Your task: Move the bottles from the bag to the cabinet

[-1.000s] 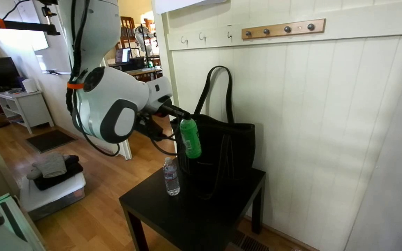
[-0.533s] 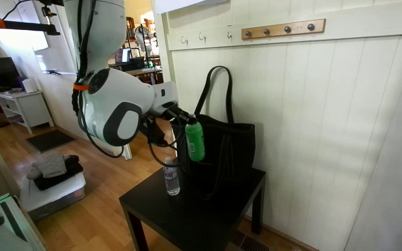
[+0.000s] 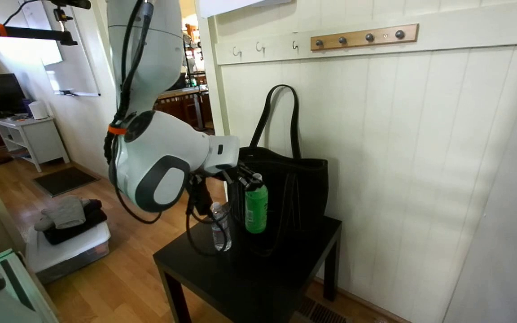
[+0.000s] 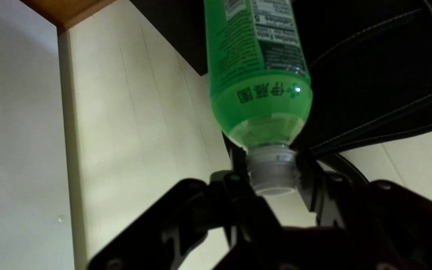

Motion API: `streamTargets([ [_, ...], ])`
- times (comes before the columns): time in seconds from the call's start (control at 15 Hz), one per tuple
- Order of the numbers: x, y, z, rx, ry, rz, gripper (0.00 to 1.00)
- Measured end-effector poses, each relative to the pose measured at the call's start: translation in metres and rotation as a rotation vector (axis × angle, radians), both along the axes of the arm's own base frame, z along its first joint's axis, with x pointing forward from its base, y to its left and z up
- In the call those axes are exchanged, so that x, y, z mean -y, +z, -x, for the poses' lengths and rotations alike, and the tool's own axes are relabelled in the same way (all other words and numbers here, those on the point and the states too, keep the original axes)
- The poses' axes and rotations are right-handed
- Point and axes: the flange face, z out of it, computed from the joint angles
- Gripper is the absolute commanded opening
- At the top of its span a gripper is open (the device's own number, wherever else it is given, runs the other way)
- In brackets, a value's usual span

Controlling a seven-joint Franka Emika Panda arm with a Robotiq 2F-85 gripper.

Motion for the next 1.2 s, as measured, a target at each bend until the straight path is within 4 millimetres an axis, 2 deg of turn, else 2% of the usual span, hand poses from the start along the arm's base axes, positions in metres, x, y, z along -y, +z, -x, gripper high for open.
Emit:
streamTargets([
  [0.27, 0.011, -0.028, -0.004, -0.052, -0.029, -0.013, 0.12],
  [0.8, 0.02, -0.072, -0.036, -0.12, -0.02, -0.004, 0.12],
  [1.2, 0.029, -0.103, -0.048, -0.124, -0.001, 0.04, 0.12],
])
